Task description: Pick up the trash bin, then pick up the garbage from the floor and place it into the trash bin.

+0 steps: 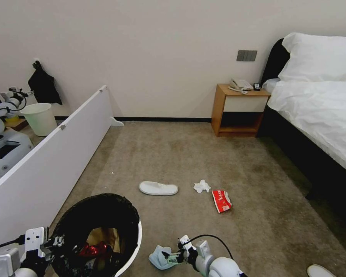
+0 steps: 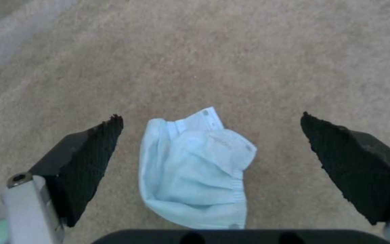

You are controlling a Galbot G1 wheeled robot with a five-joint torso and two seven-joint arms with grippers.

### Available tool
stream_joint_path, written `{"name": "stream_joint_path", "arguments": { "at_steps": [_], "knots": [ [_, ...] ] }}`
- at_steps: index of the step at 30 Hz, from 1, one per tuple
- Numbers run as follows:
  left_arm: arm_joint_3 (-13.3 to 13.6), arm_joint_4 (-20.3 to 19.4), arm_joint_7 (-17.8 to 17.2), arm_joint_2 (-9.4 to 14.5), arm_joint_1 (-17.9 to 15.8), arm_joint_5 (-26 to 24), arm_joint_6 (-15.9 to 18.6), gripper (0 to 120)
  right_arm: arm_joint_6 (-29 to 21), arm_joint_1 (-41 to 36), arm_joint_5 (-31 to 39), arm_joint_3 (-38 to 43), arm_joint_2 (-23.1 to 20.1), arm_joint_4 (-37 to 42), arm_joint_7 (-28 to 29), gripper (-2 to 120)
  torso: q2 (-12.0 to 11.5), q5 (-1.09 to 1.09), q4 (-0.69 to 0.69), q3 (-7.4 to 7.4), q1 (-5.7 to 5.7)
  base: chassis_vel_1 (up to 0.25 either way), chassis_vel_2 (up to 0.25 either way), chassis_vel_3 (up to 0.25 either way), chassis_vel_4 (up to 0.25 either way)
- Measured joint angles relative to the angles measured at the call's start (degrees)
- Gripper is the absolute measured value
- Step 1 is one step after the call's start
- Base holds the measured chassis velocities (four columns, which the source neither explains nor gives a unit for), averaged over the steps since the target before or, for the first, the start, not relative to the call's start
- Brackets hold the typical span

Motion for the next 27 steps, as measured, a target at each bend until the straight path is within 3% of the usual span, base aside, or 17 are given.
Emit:
{"name": "stream_joint_path", "arguments": {
  "at_steps": [23, 27],
  "knots": [
    [-0.2, -0.6, 0.1, -0.4, 0.7, -0.1, 0.0, 2, -3.8, 2.5, 2.0, -0.6, 3.6, -7.9, 0.3, 99, 0.0, 0.00, 0.00, 0.00, 0.00, 0.000, 0.000, 0.000, 0.000],
    [-0.2, -0.8, 0.1, -0.4, 0.8, 0.0, -0.1, 2, -4.2, 2.8, 2.3, -0.4, 3.9, -9.0, 0.0, 85, 0.0, 0.00, 0.00, 0.00, 0.00, 0.000, 0.000, 0.000, 0.000]
  ]
}}
